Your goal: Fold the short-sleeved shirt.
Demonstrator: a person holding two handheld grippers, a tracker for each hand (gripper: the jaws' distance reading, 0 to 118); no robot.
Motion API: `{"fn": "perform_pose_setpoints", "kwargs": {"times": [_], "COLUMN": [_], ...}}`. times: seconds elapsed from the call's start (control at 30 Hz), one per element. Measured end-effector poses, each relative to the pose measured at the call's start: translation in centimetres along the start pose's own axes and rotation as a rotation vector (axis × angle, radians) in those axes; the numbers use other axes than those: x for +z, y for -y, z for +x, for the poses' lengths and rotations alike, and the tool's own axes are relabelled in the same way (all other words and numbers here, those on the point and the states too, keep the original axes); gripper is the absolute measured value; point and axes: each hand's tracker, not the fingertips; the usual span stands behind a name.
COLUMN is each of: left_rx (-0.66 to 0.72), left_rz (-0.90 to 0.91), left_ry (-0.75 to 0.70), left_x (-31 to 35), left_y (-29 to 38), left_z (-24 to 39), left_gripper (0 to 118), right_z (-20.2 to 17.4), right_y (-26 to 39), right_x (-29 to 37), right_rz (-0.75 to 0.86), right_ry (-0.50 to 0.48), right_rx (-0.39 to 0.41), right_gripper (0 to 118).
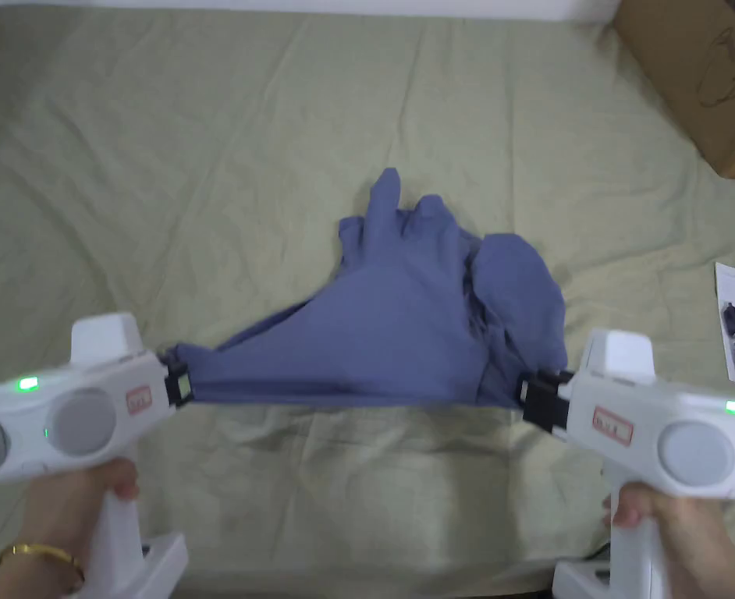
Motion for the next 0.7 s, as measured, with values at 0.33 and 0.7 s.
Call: {"fn": "perform_pose_setpoints", "kwargs": {"times": [0.33, 0.7], "left_rx": [0.092, -0.036], "left_rz": [-0.031, 0.503], "left_ry": [-0.040, 0.009], "left_x": [3.7, 13.9], "left_y": [5.8, -1.8], "left_z": [-2.1, 0.7], "left_gripper": [23, 118], "right_z": [-0.6, -1.9], "right_y": [6.7, -2.4], "right_x": [2.0, 13.9], "right_rz": [-0.076, 0.438], "right_ry": [0.006, 0.092], "right_rx": [-0.041, 0.175], "right_gripper": [19, 102]}}
